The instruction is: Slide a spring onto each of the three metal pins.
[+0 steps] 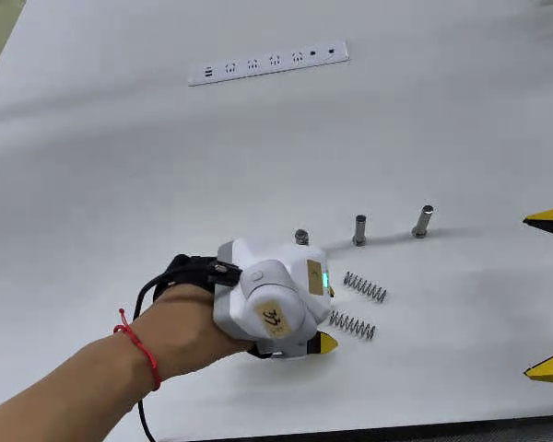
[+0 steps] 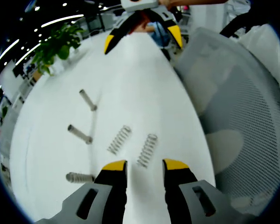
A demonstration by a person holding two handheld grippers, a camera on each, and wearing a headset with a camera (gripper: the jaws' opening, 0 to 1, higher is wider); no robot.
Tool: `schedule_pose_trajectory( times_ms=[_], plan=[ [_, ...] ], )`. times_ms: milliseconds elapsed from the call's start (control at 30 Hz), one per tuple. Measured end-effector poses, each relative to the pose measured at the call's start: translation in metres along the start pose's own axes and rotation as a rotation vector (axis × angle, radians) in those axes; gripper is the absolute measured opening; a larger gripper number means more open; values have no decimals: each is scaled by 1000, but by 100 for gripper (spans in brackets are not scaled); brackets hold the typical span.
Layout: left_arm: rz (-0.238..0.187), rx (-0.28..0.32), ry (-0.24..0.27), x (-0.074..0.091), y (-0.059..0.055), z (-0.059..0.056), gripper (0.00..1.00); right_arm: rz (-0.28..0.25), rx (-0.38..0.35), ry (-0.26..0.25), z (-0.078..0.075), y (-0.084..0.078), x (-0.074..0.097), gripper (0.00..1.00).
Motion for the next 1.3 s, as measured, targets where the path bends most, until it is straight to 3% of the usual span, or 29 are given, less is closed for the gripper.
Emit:
schedule_pose_trajectory(
  times_ms=[467,733,967,1300],
  plan=[
    [61,-91,-42,-15,-1,3,20,-33,-12,-30,-3,-3,5,94],
    [89,-108,-49,-19,-2,1,17,-39,-19,-40,-2,-4,6,93],
    [96,-87,-68,-18,-4,-2,12,-50,-26,-49,-2,-6,7,93],
    [91,-51,-47,-18,-5,-2,11,-50,-31,-48,4,-5,3,92]
  ],
)
Point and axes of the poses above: the centre of the closed fingertips' face, and the gripper's own axes: x roughly backward along the fingers, z roughly to its left, y roughly out of its top, the point moved 6 cm from there along x, roughly backward along the fingers, and after that the axes turned 7 degrees about y, right-handed, at the moved point
